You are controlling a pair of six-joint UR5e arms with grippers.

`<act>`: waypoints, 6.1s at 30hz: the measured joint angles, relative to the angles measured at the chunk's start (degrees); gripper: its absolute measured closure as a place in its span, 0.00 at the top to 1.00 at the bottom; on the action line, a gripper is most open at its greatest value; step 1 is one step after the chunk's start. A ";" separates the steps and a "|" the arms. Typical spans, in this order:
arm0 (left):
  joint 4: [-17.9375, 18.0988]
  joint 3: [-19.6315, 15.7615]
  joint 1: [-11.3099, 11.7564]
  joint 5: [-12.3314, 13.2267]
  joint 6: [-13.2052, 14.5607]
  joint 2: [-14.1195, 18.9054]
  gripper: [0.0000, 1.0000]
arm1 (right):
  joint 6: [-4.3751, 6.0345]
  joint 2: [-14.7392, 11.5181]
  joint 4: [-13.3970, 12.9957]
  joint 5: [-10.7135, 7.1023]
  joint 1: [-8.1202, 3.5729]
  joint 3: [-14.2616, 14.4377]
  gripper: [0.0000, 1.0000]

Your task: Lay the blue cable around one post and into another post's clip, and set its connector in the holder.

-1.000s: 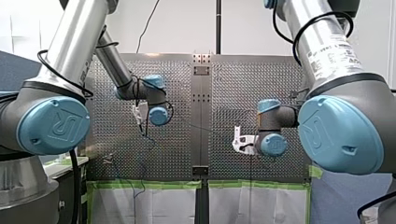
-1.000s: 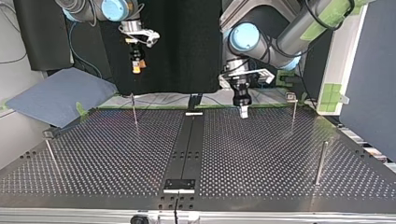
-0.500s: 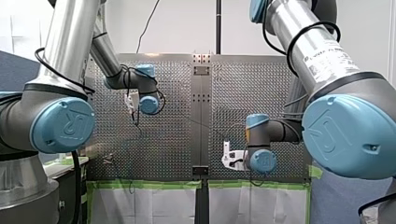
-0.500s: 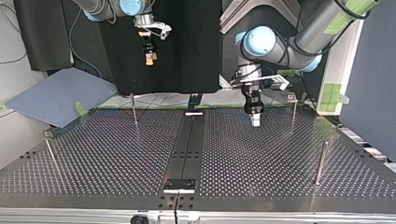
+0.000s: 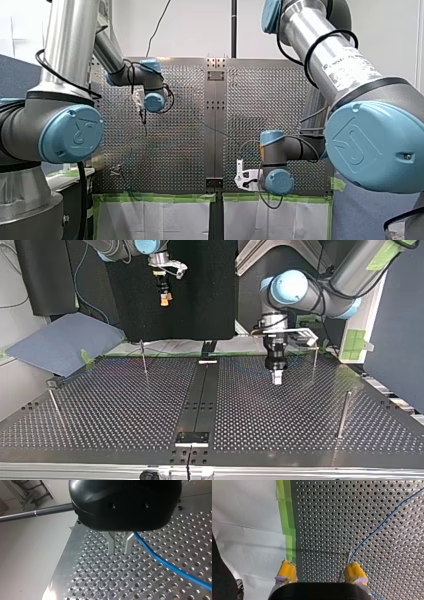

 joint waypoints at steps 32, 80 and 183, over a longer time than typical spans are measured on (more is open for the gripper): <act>-16.39 4.05 3.31 -0.08 2.11 6.99 0.20 | 0.48 0.17 -0.39 0.03 0.00 -0.03 0.98; -26.76 6.16 8.11 3.67 1.59 11.85 0.20 | 0.53 0.17 -0.40 0.01 -0.01 -0.23 0.98; -27.10 16.63 22.50 7.11 -9.27 8.49 0.20 | 0.23 0.16 0.87 0.35 -0.15 -0.22 0.98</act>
